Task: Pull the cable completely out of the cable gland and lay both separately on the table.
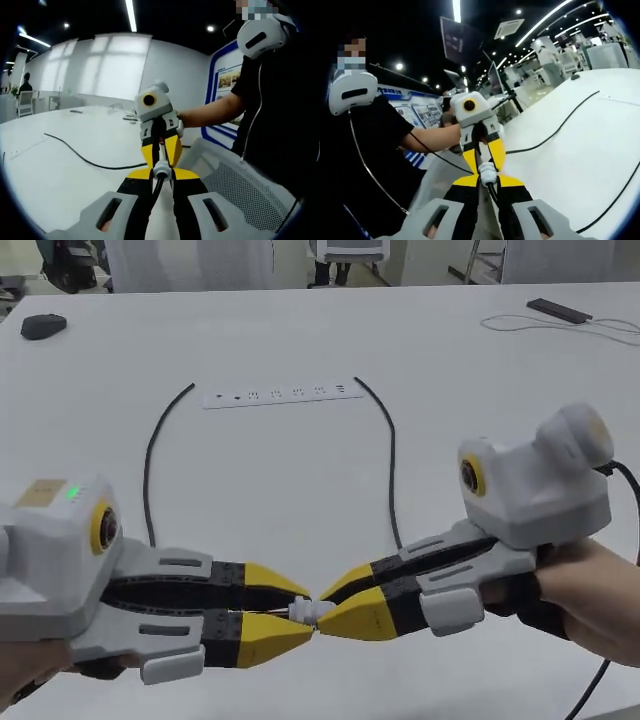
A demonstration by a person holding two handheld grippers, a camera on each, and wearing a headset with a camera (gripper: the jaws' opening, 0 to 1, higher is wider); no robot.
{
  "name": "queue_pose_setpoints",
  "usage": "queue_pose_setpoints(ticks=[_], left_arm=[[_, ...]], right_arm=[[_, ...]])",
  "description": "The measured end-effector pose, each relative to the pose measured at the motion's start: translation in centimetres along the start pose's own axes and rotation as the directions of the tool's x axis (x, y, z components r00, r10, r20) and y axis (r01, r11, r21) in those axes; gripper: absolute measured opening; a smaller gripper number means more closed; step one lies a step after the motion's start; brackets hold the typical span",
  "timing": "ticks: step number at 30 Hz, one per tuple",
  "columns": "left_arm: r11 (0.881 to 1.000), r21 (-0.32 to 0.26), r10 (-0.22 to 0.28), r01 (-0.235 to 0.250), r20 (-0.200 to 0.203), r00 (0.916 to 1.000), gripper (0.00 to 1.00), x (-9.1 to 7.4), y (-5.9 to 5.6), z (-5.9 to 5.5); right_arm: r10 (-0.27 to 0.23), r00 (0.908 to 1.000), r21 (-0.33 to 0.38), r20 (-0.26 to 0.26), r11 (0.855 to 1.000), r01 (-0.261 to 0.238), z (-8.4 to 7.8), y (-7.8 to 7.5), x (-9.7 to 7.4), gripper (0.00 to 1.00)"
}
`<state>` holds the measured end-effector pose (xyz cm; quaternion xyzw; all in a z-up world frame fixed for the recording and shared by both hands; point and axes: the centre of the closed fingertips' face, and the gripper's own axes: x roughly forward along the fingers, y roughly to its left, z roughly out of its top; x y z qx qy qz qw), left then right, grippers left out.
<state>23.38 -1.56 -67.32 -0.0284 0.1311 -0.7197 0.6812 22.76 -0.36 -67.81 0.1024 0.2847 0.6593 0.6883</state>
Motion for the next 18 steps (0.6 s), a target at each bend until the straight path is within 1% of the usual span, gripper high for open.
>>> queue_pose_setpoints(ticks=[1, 3, 4, 5, 6, 7, 8, 9, 10, 11, 12, 13, 14, 15, 16, 17, 18], left_arm=[[1.0, -0.021, 0.002, -0.002, 0.004, 1.0, 0.14, -0.1, 0.1, -0.1], [0.998, -0.065, 0.003, -0.002, 0.016, 0.9999, 0.14, -0.2, 0.4, -0.1], [0.998, -0.069, 0.004, -0.003, 0.017, 0.9999, 0.14, -0.2, 0.4, -0.1], [0.997, -0.076, 0.006, -0.005, 0.014, 0.9999, 0.14, -0.2, 0.5, -0.2], [0.995, -0.104, 0.013, -0.011, 0.01, 0.9999, 0.14, -0.2, 0.6, -0.2], [0.994, -0.108, 0.017, -0.015, 0.013, 0.9998, 0.14, -0.2, 0.7, -0.2], [0.992, -0.121, 0.019, -0.017, 0.016, 0.9997, 0.14, -0.2, 0.8, -0.2], [0.987, -0.158, 0.032, -0.029, 0.02, 0.9993, 0.14, -0.3, 0.9, -0.1], [0.968, -0.247, 0.053, -0.046, 0.019, 0.9984, 0.14, -0.3, 1.2, -0.2], [0.954, -0.295, 0.061, -0.051, 0.026, 0.9978, 0.14, -0.4, 1.5, -0.1], [0.937, -0.346, 0.069, -0.057, 0.023, 0.9973, 0.14, -0.5, 1.7, -0.2], [0.913, -0.403, 0.078, -0.066, 0.014, 0.9969, 0.14, -0.6, 2.0, -0.3], [0.913, -0.403, 0.077, -0.066, 0.01, 0.997, 0.14, -0.6, 2.1, -0.4], [0.921, -0.384, 0.081, -0.072, 0.008, 0.9967, 0.14, -0.7, 2.3, -0.6], [0.922, -0.378, 0.087, -0.079, 0.003, 0.9962, 0.14, -0.6, 2.3, -0.7], [0.923, -0.376, 0.087, -0.083, -0.007, 0.9962, 0.14, -0.6, 2.2, -1.0], [0.925, -0.37, 0.09, -0.089, -0.015, 0.9958, 0.14, -0.5, 2.1, -1.3]], right_arm=[[-0.012, 0.9999, -0.032, 0.0, 0.999, 0.012, 0.0, -0.1, 0.0, 0.08], [-0.03, 0.9995, -0.112, 0.002, 0.993, 0.03, 0.1, -0.2, 0.0, 0.07], [-0.041, 0.9992, -0.154, 0.0, 0.987, 0.041, 0.1, -0.2, 0.0, 0.07], [-0.057, 0.9984, -0.228, -0.008, 0.972, 0.053, 0.1, -0.2, 0.1, 0.07], [-0.074, 0.9972, -0.294, -0.011, 0.953, 0.068, 0.1, -0.2, 0.1, 0.07], [-0.087, 0.9962, -0.335, -0.01, 0.939, 0.078, 0.2, -0.3, 0.0, 0.07], [-0.102, 0.9947, -0.392, -0.011, 0.916, 0.089, 0.2, -0.3, 0.0, 0.07], [-0.121, 0.9926, -0.425, -0.007, 0.899, 0.107, 0.4, -0.4, 0.1, 0.07], [-0.146, 0.9892, -0.461, -0.014, 0.879, 0.123, 0.4, -0.6, 0.1, 0.07], [-0.167, 0.9857, -0.478, -0.019, 0.867, 0.138, 0.5, -0.7, 0.1, 0.07], [-0.188, 0.9819, -0.504, -0.019, 0.85, 0.153, 0.6, -0.8, 0.2, 0.07], [-0.236, 0.9712, -0.548, -0.031, 0.817, 0.181, 0.6, -1.2, 0.3, 0.07], [-0.259, 0.9649, -0.573, -0.044, 0.798, 0.188, 0.4, -1.3, 0.4, 0.07], [-0.295, 0.9537, -0.628, -0.059, 0.754, 0.194, 0.3, -1.5, 0.6, 0.07], [-0.318, 0.9452, -0.669, -0.074, 0.718, 0.19, 0.0, -1.6, 0.7, 0.07], [-0.331, 0.9393, -0.686, -0.089, 0.704, 0.183, -0.2, -1.7, 0.8, 0.07], [-0.35, 0.9308, -0.709, -0.105, 0.683, 0.177, -0.5, -1.8, 0.9, 0.07]])
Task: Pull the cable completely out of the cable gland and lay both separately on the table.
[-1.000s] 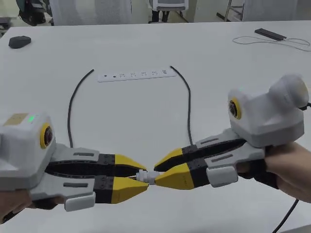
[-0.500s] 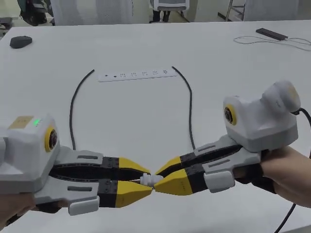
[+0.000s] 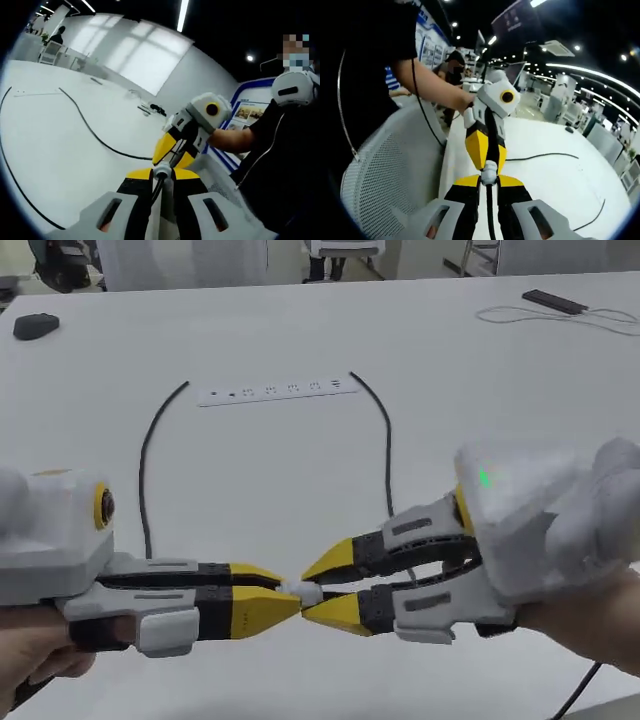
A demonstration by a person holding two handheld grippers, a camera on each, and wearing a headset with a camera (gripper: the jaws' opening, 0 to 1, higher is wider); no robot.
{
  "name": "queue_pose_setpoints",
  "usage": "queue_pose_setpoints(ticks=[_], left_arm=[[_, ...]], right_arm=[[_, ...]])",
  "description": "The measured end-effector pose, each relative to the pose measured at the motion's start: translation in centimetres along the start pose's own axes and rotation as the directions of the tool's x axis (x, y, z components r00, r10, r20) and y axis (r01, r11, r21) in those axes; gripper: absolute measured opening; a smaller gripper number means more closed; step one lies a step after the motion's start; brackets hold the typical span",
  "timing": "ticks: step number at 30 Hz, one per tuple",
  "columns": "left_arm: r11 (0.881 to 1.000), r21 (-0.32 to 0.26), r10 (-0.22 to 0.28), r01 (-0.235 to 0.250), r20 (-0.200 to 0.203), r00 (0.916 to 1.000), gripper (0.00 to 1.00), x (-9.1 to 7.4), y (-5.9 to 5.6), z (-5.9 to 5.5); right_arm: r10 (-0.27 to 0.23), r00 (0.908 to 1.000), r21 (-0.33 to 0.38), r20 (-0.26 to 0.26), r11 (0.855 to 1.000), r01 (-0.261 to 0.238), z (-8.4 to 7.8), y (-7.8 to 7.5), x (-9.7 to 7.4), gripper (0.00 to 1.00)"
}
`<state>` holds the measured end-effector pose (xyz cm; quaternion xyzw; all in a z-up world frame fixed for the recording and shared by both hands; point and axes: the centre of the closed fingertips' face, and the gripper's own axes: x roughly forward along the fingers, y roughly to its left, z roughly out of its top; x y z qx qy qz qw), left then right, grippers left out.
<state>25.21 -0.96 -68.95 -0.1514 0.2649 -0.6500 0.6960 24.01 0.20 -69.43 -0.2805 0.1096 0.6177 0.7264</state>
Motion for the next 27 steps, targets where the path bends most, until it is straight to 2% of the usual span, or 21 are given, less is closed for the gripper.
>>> queue_pose_setpoints(ticks=[1, 2, 4, 6, 9, 10, 12, 14, 16, 17, 19, 20, 22, 23, 24, 27], left_arm=[[1.0, 0.012, 0.003, -0.003, -0.003, 1.0, 0.14, 0.0, 0.0, -0.2], [1.0, 0.029, 0.008, -0.008, 0.0, 1.0, 0.14, 0.0, 0.0, -0.2], [0.999, 0.043, 0.014, -0.014, 0.006, 0.9999, 0.14, 0.0, 0.0, -0.2], [0.998, 0.066, 0.021, -0.022, 0.019, 0.9996, 0.14, -0.1, 0.1, 0.0], [0.994, 0.097, 0.037, -0.039, 0.019, 0.9991, 0.14, -0.1, 0.3, 0.0], [0.993, 0.111, 0.039, -0.041, 0.019, 0.9991, 0.14, -0.1, 0.3, -0.1], [0.99, 0.135, 0.044, -0.045, 0.008, 0.999, 0.14, 0.1, 0.3, -0.5], [0.988, 0.147, 0.054, -0.054, 0.003, 0.9985, 0.14, 0.3, 0.5, -0.8], [0.987, 0.149, 0.062, -0.062, 0.0, 0.9981, 0.14, 0.5, 0.6, -0.9], [0.987, 0.15, 0.063, -0.063, -0.001, 0.998, 0.14, 0.6, 0.5, -0.9], [0.979, 0.186, 0.092, -0.086, -0.022, 0.9955, 0.14, 0.7, 0.8, -1.3], [0.979, 0.186, 0.094, -0.087, -0.025, 0.9953, 0.14, 0.8, 0.8, -1.3], [0.975, 0.203, 0.103, -0.096, -0.024, 0.9944, 0.14, 0.7, 0.9, -1.2], [0.975, 0.199, 0.103, -0.096, -0.024, 0.9944, 0.14, 0.7, 0.9, -1.1], [0.972, 0.211, 0.111, -0.103, -0.026, 0.9935, 0.14, 0.6, 1.0, -1.1], [0.963, 0.236, 0.139, -0.131, -0.022, 0.99, 0.14, 0.2, 1.4, -0.7]], right_arm=[[0.001, 1.0, 0.006, -0.004, 1.0, -0.001, 0.0, 0.1, 0.1, 0.07], [-0.005, 1.0, 0.052, -0.007, 0.999, 0.005, -0.1, 0.0, 0.1, 0.08], [-0.006, 0.9999, 0.085, -0.01, 0.996, 0.007, -0.3, -0.2, 0.1, 0.08], [-0.028, 0.9989, 0.131, -0.039, 0.991, 0.033, -1.1, -0.9, 0.0, 0.11], [-0.015, 0.9949, 0.108, -0.1, 0.994, 0.026, -2.6, -0.8, -0.2, 0.11], [-0.002, 0.9942, 0.1, -0.107, 0.995, 0.012, -2.7, -0.5, -0.2, 0.08], [-0.013, 0.9932, 0.076, -0.116, 0.997, 0.022, -2.7, -0.4, -0.1, 0.0], [-0.019, 0.9892, 0.064, -0.145, 0.998, 0.028, -3.0, -0.4, 0.0, 0.0], [-0.026, 0.9882, 0.06, -0.151, 0.998, 0.035, -2.8, -0.4, 0.2, 0.0], [-0.018, 0.9834, 0.061, -0.181, 0.998, 0.03, -3.1, -0.3, 0.4, 0.0], [-0.031, 0.9792, 0.036, -0.2, 0.999, 0.039, -3.4, -0.4, 0.5, 0.0], [-0.029, 0.979, 0.03, -0.202, 0.999, 0.036, -3.5, -0.2, 0.6, 0.0], [-0.045, 0.9799, 0.033, -0.194, 0.998, 0.053, -3.6, -0.5, 0.5, 0.0], [-0.054, 0.9831, 0.063, -0.175, 0.996, 0.066, -3.5, -0.6, 0.4, 0.0], [-0.062, 0.9821, 0.085, -0.178, 0.993, 0.078, -3.6, -0.8, 0.2, 0.0], [-0.138, 0.9652, 0.121, -0.222, 0.978, 0.167, -5.0, -1.8, -1.1, 0.0]])
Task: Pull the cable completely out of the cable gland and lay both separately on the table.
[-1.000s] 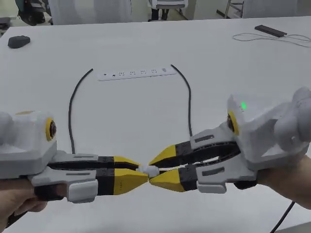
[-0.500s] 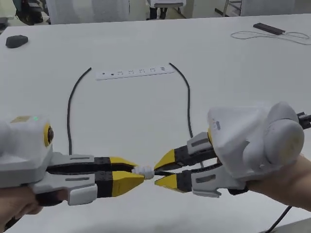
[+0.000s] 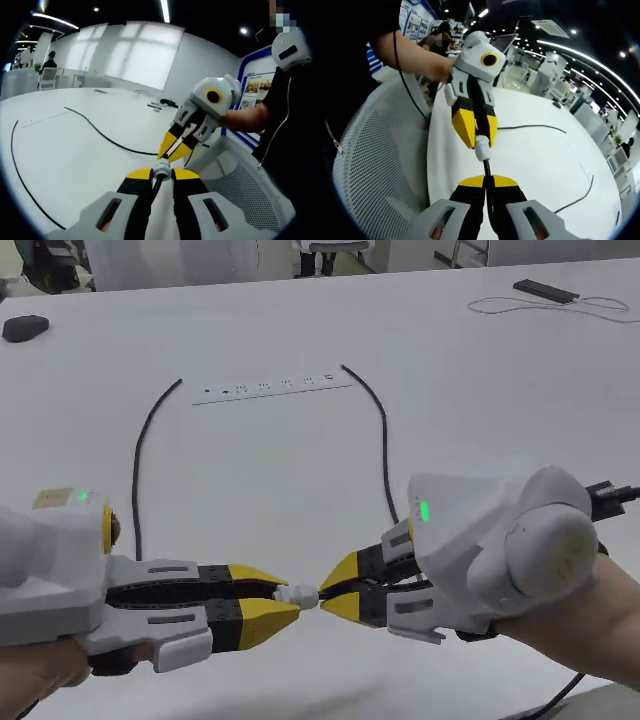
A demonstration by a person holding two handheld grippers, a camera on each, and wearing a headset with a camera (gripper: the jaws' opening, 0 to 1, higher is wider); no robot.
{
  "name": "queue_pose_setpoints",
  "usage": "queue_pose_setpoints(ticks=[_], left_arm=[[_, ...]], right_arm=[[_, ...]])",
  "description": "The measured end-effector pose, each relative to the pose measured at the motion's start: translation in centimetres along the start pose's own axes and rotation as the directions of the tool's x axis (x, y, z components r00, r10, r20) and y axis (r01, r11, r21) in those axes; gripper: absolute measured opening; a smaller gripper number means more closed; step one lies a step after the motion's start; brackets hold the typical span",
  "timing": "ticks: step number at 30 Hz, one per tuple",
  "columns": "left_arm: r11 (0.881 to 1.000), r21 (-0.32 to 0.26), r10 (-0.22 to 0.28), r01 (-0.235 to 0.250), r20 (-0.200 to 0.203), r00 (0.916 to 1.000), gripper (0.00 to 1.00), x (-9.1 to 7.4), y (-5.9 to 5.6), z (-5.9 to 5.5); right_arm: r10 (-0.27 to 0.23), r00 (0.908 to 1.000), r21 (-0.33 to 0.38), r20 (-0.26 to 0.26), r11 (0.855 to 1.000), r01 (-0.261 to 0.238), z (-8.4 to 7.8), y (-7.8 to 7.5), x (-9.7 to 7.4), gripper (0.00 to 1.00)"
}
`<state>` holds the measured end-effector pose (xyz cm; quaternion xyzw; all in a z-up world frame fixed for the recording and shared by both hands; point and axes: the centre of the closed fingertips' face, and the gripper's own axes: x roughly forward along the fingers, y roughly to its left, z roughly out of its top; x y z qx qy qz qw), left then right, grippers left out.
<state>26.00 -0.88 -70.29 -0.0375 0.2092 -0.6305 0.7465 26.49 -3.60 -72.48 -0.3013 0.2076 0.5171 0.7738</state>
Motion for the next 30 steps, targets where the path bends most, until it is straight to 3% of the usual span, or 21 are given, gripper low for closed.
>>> queue_pose_setpoints(ticks=[1, 4, 7, 9, 12, 14, 15, 16, 17, 20, 21, 22, 23, 25, 28, 29, 30], left_arm=[[0.999, 0.034, 0.012, -0.012, -0.002, 0.9999, 0.14, -0.3, 0.2, 0.1], [0.999, 0.03, 0.029, -0.029, 0.01, 0.9995, 0.14, -0.8, 0.5, 0.2], [0.997, 0.045, 0.063, -0.063, 0.003, 0.998, 0.14, -1.3, 1.3, 0.2], [0.995, 0.056, 0.085, -0.085, 0.002, 0.9964, 0.14, -1.9, 1.7, 0.2], [0.994, 0.043, 0.099, -0.099, 0.019, 0.9949, 0.14, -2.7, 2.1, 0.4], [0.989, 0.052, 0.135, -0.135, -0.001, 0.9908, 0.14, -3.1, 2.9, 0.0], [0.989, 0.051, 0.143, -0.142, -0.003, 0.9898, 0.14, -3.2, 3.1, -0.1], [0.989, 0.047, 0.141, -0.14, 0.0, 0.9901, 0.14, -3.3, 3.1, -0.2], [0.989, 0.037, 0.141, -0.141, 0.007, 0.99, 0.14, -3.5, 3.2, -0.2], [0.99, 0.029, 0.14, -0.14, 0.019, 0.99, 0.14, -3.5, 3.1, 0.0], [0.989, 0.029, 0.143, -0.143, 0.015, 0.9897, 0.14, -3.4, 3.1, -0.1], [0.989, 0.028, 0.148, -0.148, 0.012, 0.9889, 0.14, -3.3, 3.2, -0.1], [0.989, 0.022, 0.148, -0.148, 0.013, 0.9889, 0.14, -3.2, 3.2, -0.1], [0.989, 0.022, 0.147, -0.147, 0.012, 0.9891, 0.14, -2.9, 3.2, -0.1], [0.987, 0.025, 0.155, -0.156, 0.018, 0.9877, 0.14, -2.9, 3.3, 0.2], [0.986, 0.002, 0.166, -0.166, 0.033, 0.9856, 0.14, -3.0, 3.6, 0.5], [0.987, -0.003, 0.164, -0.164, 0.038, 0.9858, 0.14, -3.1, 3.6, 0.5]], right_arm=[[-0.012, 0.9999, 0.017, 0.0, 1.0, 0.012, -0.3, -0.2, -0.2, 0.0], [-0.061, 0.9978, 0.055, -0.028, 0.997, 0.062, -1.9, -0.9, -0.9, 0.0], [-0.134, 0.9845, 0.131, -0.113, 0.98, 0.149, -5.2, -2.2, -1.9, 0.0], [-0.188, 0.9722, 0.186, -0.14, 0.959, 0.212, -6.8, -3.3, -2.8, 0.0], [-0.238, 0.9531, 0.302, -0.187, 0.909, 0.286, -10.3, -4.7, -4.6, 0.0], [-0.254, 0.9412, 0.337, -0.222, 0.886, 0.319, -12.6, -5.3, -5.4, 0.0], [-0.275, 0.9309, 0.377, -0.241, 0.857, 0.35, -13.7, -5.6, -5.9, 0.0], [-0.277, 0.9266, 0.4, -0.255, 0.842, 0.361, -14.5, -5.6, -6.1, 0.0], [-0.292, 0.9149, 0.414, -0.279, 0.823, 0.389, -15.6, -5.8, -6.5, 0.0], [-0.309, 0.8938, 0.452, -0.325, 0.779, 0.434, -17.6, -5.8, -7.1, 0.0], [-0.311, 0.8885, 0.452, -0.337, 0.774, 0.443, -18.2, -5.9, -7.2, 0.01], [-0.293, 0.8866, 0.46, -0.358, 0.771, 0.441, -18.9, -5.6, -7.2, 0.01], [-0.294, 0.8897, 0.456, -0.349, 0.776, 0.435, -18.9, -5.6, -7.1, 0.01], [-0.28, 0.893, 0.469, -0.352, 0.773, 0.427, -18.9, -5.3, -7.1, 0.02], [-0.274, 0.8894, 0.475, -0.366, 0.767, 0.432, -18.4, -5.3, -7.4, 0.03], [-0.277, 0.8937, 0.48, -0.353, 0.766, 0.427, -17.8, -5.5, -7.7, 0.05], [-0.272, 0.9037, 0.491, -0.331, 0.768, 0.411, -17.1, -5.5, -7.6, 0.1]])
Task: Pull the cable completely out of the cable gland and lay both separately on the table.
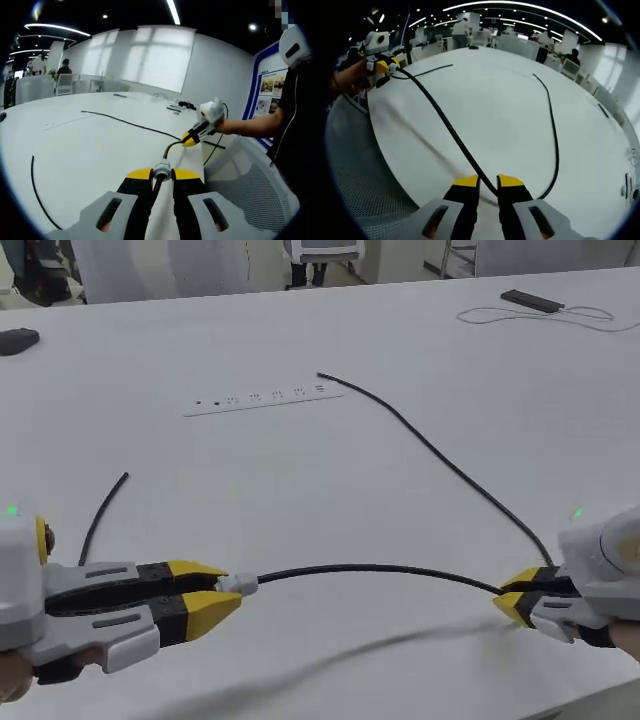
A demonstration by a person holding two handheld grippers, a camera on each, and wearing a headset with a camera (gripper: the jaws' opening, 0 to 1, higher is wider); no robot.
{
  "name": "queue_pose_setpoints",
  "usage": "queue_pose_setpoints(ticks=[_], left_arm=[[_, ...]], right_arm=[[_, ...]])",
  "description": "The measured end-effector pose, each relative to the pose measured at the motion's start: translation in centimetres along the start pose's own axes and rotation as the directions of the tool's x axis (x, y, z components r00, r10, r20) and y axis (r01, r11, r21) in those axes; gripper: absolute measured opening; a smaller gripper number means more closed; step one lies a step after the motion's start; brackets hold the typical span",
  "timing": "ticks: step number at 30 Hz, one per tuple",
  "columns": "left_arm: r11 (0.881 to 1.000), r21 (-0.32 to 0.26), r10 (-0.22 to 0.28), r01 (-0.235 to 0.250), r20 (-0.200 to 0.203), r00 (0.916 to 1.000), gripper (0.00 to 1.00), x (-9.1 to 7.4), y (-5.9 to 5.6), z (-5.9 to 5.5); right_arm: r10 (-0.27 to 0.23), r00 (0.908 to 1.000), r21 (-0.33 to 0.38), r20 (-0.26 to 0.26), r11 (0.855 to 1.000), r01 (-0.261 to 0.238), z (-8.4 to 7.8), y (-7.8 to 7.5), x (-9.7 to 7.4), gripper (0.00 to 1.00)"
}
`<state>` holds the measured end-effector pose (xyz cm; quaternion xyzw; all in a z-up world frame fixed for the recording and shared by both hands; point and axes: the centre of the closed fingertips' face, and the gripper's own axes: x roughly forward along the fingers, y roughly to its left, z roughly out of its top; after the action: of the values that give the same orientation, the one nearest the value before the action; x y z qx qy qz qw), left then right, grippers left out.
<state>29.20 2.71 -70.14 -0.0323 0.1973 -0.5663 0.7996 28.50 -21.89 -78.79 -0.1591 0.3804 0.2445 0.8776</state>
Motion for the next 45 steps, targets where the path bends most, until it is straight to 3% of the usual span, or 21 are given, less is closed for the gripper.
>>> queue_pose_setpoints(ticks=[2, 4, 5, 7, 10, 14, 18, 19, 21, 23, 24, 25, 26, 30, 33, 36, 37, 39, 41, 43, 45], left_arm=[[1.0, 0.003, 0.003, -0.003, 0.005, 1.0, 0.14, 0.0, 0.0, 0.1], [1.0, 0.007, -0.002, 0.003, -0.003, 1.0, 0.14, 0.3, -0.2, -0.1], [1.0, 0.008, -0.004, 0.004, -0.003, 1.0, 0.14, 0.5, -0.3, -0.1], [1.0, 0.008, -0.017, 0.017, -0.004, 0.9999, 0.14, 1.1, -0.9, -0.1], [0.999, 0.027, -0.039, 0.039, -0.014, 0.9991, 0.14, 1.9, -1.8, 0.0], [0.998, 0.038, -0.056, 0.056, -0.004, 0.9984, 0.14, 2.5, -2.7, 0.6], [0.997, 0.044, -0.065, 0.065, -0.005, 0.9979, 0.14, 2.8, -2.8, 0.7], [0.997, 0.045, -0.065, 0.065, -0.005, 0.9979, 0.14, 2.9, -2.8, 0.7], [0.996, 0.048, -0.068, 0.068, -0.005, 0.9977, 0.14, 2.9, -2.8, 0.7], [0.996, 0.055, -0.068, 0.069, -0.009, 0.9976, 0.14, 3.0, -2.9, 0.7], [0.996, 0.059, -0.072, 0.073, -0.012, 0.9973, 0.14, 3.1, -3.0, 0.7], [0.995, 0.064, -0.07, 0.072, -0.018, 0.9973, 0.14, 3.1, -3.0, 0.6], [0.995, 0.071, -0.07, 0.071, -0.022, 0.9973, 0.14, 3.1, -3.0, 0.6], [0.994, 0.078, -0.079, 0.082, -0.037, 0.9962, 0.14, 3.3, -3.3, 0.2], [0.994, 0.078, -0.079, 0.083, -0.043, 0.9959, 0.14, 3.3, -3.4, 0.0], [0.993, 0.089, -0.077, 0.081, -0.046, 0.996, 0.14, 3.4, -3.5, -0.1], [0.992, 0.096, -0.075, 0.079, -0.044, 0.9962, 0.14, 3.3, -3.5, -0.1], [0.99, 0.117, -0.075, 0.079, -0.036, 0.9965, 0.14, 3.3, -3.6, 0.2], [0.99, 0.132, -0.053, 0.056, -0.025, 0.9983, 0.14, 3.0, -3.2, 0.6], [0.99, 0.137, -0.041, 0.043, -0.019, 0.999, 0.14, 2.7, -2.9, 0.7], [0.99, 0.133, -0.038, 0.039, -0.011, 0.9992, 0.14, 2.3, -2.6, 0.9]], right_arm=[[0.015, 0.9999, -0.004, -0.002, 1.0, -0.015, 0.8, 0.6, -0.4, 0.22], [0.062, 0.9981, -0.082, -0.004, 0.995, -0.062, 2.3, 2.1, -0.7, 0.22], [0.082, 0.9958, -0.143, 0.041, 0.987, -0.076, 4.1, 3.2, -1.0, 0.21], [0.136, 0.9875, -0.169, 0.079, 0.978, -0.122, 6.7, 5.4, -1.2, 0.23], [0.232, 0.967, -0.248, 0.106, 0.948, -0.2, 9.6, 9.0, -1.2, 0.25], [0.29, 0.9518, -0.36, 0.1, 0.902, -0.237, 11.7, 12.2, -0.6, 0.22], [0.382, 0.9162, -0.411, 0.122, 0.859, -0.304, 12.8, 14.8, -0.6, 0.14], [0.377, 0.9195, -0.42, 0.112, 0.857, -0.3, 12.8, 14.9, -0.5, 0.12], [0.374, 0.9218, -0.475, 0.101, 0.832, -0.286, 12.9, 15.1, -0.2, 0.1], [0.375, 0.9227, -0.476, 0.089, 0.83, -0.291, 12.8, 15.4, 0.1, 0.09], [0.39, 0.9166, -0.486, 0.088, 0.82, -0.302, 12.9, 15.6, 0.1, 0.08], [0.384, 0.9197, -0.485, 0.081, 0.821, -0.3, 12.9, 15.6, 0.3, 0.07], [0.384, 0.9198, -0.504, 0.083, 0.812, -0.293, 12.9, 15.6, 0.3, 0.07], [0.408, 0.9098, -0.511, 0.076, 0.8, -0.316, 12.9, 16.1, 0.3, 0.01], [0.408, 0.9101, -0.515, 0.075, 0.797, -0.315, 12.7, 16.2, 0.4, 0.0], [0.408, 0.9085, -0.46, 0.089, 0.826, -0.326, 12.5, 16.1, 0.3, 0.0], [0.408, 0.9063, -0.425, 0.111, 0.844, -0.328, 12.6, 15.9, 0.2, 0.0], [0.415, 0.8991, -0.377, 0.138, 0.862, -0.34, 12.7, 15.6, -0.1, 0.0], [0.372, 0.9186, -0.378, 0.134, 0.876, -0.3, 12.3, 14.4, -0.1, 0.0], [0.317, 0.9396, -0.319, 0.128, 0.91, -0.264, 11.3, 12.5, -0.1, 0.0], [0.286, 0.9478, -0.267, 0.141, 0.933, -0.242, 10.6, 11.0, -0.3, 0.0]])
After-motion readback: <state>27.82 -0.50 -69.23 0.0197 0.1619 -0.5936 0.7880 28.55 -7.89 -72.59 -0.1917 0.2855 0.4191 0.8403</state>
